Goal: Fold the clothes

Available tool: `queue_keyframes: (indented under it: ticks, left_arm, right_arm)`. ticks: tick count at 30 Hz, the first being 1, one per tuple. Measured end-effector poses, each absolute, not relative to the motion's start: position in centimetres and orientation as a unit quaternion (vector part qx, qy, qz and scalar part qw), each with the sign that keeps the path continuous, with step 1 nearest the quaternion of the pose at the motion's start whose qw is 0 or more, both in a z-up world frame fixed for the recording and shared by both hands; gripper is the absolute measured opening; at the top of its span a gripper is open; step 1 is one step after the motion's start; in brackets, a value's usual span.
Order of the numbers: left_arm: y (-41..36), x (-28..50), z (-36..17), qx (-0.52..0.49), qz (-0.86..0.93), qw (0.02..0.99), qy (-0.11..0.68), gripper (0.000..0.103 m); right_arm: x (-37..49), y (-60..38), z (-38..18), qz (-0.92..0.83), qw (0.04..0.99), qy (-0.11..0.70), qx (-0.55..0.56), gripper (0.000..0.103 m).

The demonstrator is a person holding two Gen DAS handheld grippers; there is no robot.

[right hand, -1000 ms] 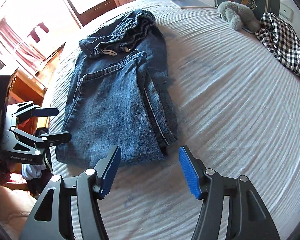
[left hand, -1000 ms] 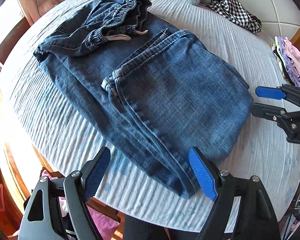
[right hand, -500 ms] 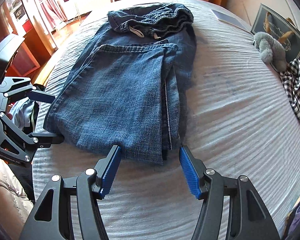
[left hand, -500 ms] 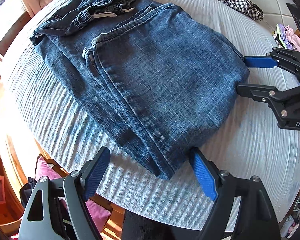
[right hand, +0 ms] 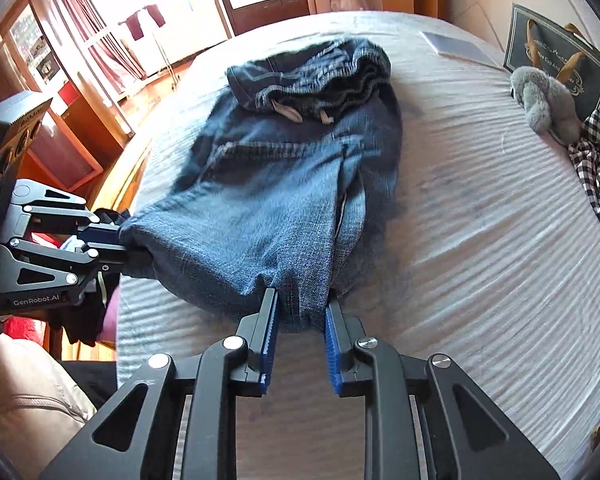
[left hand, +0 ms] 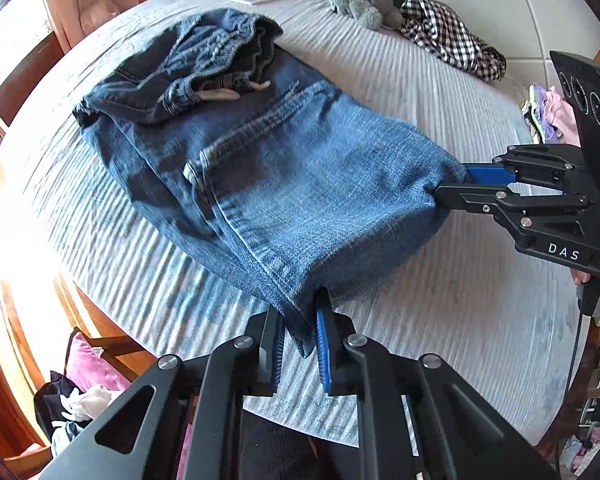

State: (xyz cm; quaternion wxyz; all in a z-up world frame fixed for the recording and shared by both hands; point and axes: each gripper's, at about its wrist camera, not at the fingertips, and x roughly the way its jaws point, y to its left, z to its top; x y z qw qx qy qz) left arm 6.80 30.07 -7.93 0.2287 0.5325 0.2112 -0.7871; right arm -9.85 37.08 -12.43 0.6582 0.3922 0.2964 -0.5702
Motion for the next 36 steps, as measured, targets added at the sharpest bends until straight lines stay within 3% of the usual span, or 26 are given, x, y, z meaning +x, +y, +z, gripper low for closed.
queue_keyframes:
  ticks: [12, 17, 23, 27, 28, 29, 31, 36]
  left_arm:
    - [11.4, 9.2, 0.6, 0.441, -0.823, 0.292, 0.208, 0.009]
    - [2.3, 6.9, -0.6, 0.442, -0.816, 0.3, 0.22, 0.009]
    - [-7.2, 4.8, -5.7, 0.482, -0.789, 0.294, 0.243, 0.009]
    - [-10.4, 3.5, -10.4, 0.527, -0.762, 0.277, 0.253, 0.02]
    - [-10.3, 3.7, -10.5, 0.53, -0.764, 0.277, 0.244, 0.039]
    - [-10.2, 3.9, -10.6, 0.532, -0.765, 0.277, 0.235, 0.051]
    - [-10.0, 4.4, -10.8, 0.536, -0.767, 0.277, 0.218, 0.054]
    - [-7.2, 5.7, -7.6, 0.506, -0.803, 0.248, 0.195, 0.06]
  right_arm:
    - [-9.6, 22.4, -2.5, -0.593, 0.695, 0.27, 0.302, 0.013]
    - [-9.9, 12.4, -2.2, -0.593, 0.69, 0.275, 0.309, 0.012]
    - [-10.5, 1.7, -6.2, -0.587, 0.662, 0.295, 0.359, 0.012]
    - [-11.7, -0.8, -8.4, -0.611, 0.623, 0.293, 0.391, 0.023]
    - [-12.1, -1.0, -8.7, -0.62, 0.612, 0.29, 0.395, 0.025]
    - [-12.4, -1.1, -8.8, -0.629, 0.602, 0.287, 0.399, 0.027]
    - [-13.0, 0.6, -7.5, -0.641, 0.595, 0.274, 0.399, 0.038]
    - [-13.6, 7.0, -5.0, -0.659, 0.581, 0.246, 0.41, 0.04]
